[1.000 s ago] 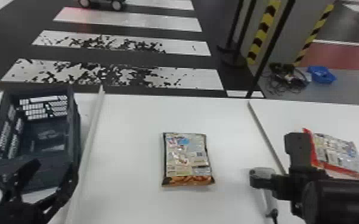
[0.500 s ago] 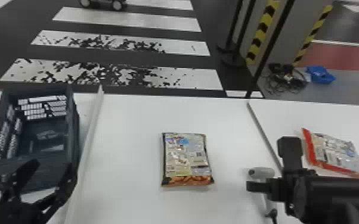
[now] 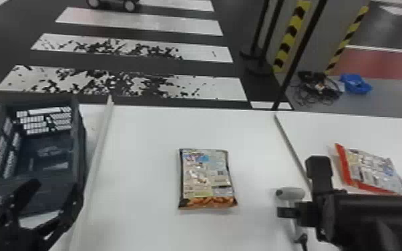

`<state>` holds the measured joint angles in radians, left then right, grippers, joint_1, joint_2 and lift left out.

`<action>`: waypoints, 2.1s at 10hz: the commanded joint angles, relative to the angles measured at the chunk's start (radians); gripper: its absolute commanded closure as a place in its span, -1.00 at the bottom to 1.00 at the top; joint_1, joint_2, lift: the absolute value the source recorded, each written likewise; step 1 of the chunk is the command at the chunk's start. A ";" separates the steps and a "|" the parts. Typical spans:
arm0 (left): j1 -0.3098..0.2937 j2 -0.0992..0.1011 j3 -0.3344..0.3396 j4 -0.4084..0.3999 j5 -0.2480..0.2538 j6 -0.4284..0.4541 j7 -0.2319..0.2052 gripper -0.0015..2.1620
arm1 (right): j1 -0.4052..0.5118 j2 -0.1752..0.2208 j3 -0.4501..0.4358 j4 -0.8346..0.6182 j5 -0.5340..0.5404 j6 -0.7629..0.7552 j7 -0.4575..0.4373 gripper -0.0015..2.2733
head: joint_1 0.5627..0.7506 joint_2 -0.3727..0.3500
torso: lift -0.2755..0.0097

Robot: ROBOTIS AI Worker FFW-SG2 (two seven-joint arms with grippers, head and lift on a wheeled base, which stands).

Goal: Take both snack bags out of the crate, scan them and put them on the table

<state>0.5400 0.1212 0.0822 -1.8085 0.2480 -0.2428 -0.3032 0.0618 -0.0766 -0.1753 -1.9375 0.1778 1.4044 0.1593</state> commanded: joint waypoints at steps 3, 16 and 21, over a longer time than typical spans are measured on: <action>0.000 0.000 -0.001 0.000 0.001 0.000 -0.001 -0.77 | -0.011 0.000 -0.001 0.006 0.023 0.003 0.006 0.99 | 0.41 -0.43 | 0.28; -0.003 0.000 -0.001 0.009 0.001 0.003 -0.001 -0.77 | -0.008 0.034 0.094 -0.183 -0.054 0.168 0.009 0.99 | 0.41 -0.24 | 0.28; -0.003 0.000 0.001 0.011 0.001 0.003 -0.001 -0.77 | -0.033 0.069 0.154 -0.219 -0.081 0.168 0.009 0.99 | 0.41 0.00 | 0.28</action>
<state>0.5369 0.1212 0.0817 -1.7978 0.2485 -0.2399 -0.3037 0.0298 -0.0120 -0.0294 -2.1535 0.1013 1.5701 0.1687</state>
